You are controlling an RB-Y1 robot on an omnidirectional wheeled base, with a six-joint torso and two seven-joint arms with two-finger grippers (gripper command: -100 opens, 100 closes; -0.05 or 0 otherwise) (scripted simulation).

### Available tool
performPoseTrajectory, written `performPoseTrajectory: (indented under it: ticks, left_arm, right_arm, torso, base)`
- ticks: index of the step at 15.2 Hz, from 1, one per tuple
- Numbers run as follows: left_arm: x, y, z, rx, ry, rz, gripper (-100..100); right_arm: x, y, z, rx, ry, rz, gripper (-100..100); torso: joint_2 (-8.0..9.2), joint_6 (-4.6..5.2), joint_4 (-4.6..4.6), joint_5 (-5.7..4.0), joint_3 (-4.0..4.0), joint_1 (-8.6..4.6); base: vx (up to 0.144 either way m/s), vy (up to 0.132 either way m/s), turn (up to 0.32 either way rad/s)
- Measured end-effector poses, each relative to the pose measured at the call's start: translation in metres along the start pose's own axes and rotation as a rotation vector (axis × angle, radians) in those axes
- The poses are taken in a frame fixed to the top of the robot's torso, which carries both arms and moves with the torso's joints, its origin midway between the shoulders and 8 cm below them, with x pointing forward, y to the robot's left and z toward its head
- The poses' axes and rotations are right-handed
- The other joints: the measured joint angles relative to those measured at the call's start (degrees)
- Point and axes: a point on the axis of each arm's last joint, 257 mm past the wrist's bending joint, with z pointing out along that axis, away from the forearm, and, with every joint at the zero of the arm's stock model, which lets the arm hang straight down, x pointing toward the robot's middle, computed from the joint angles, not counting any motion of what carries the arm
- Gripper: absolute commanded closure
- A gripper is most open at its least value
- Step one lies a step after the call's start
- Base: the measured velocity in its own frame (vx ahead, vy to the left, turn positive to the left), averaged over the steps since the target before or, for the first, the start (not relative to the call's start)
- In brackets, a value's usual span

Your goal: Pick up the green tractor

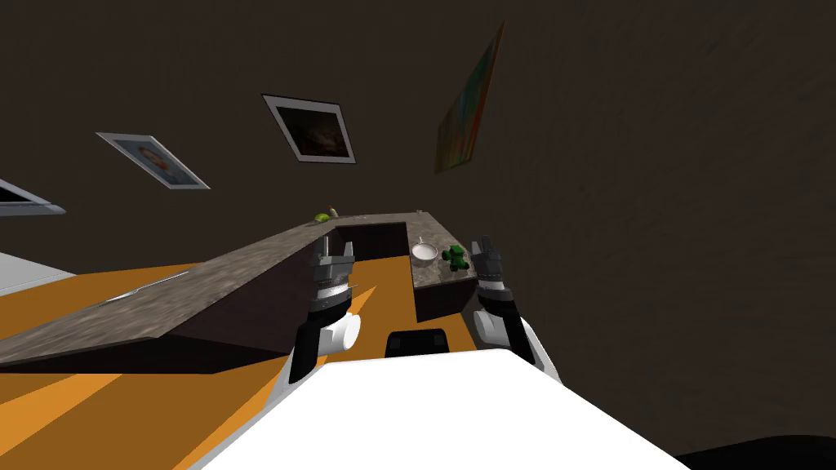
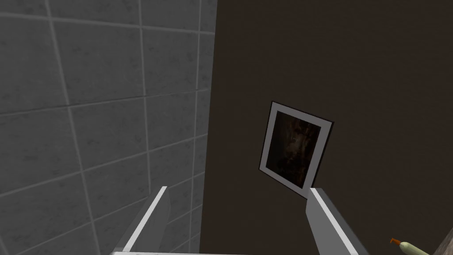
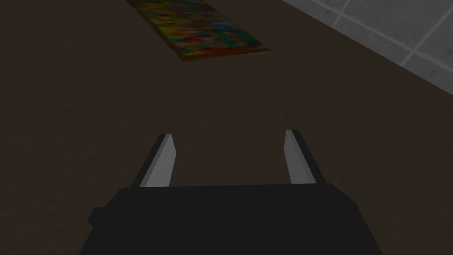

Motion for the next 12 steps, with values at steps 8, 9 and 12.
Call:
performPoseTrajectory:
  ticks: [8, 9, 12]
  left_arm:
    - [0.000, 0.000, 0.000, 0.000, 0.000, 0.000, 0]
    - [0.000, 0.000, 0.000, 0.000, 0.000, 0.000, 0]
    - [0.000, 0.000, 0.000, 0.000, 0.000, 0.000, 0]
  right_arm:
    - [0.062, -0.004, 0.008, -0.092, 0.209, -0.110, -100]
    - [0.071, -0.005, 0.010, -0.108, 0.235, -0.125, -100]
    - [0.100, -0.009, 0.009, -0.154, 0.306, -0.167, -100]
  torso:
    - [-0.05, -0.01, -0.01, -0.01, -0.03, -0.03]
    - [-0.06, -0.02, -0.01, -0.01, -0.03, -0.03]
    - [-0.06, -0.01, -0.01, 0.00, -0.03, -0.02]
  base:
    - [0.002, -0.004, -0.007]
    - [0.000, 0.000, 0.000]
    - [0.002, -0.004, -0.009]
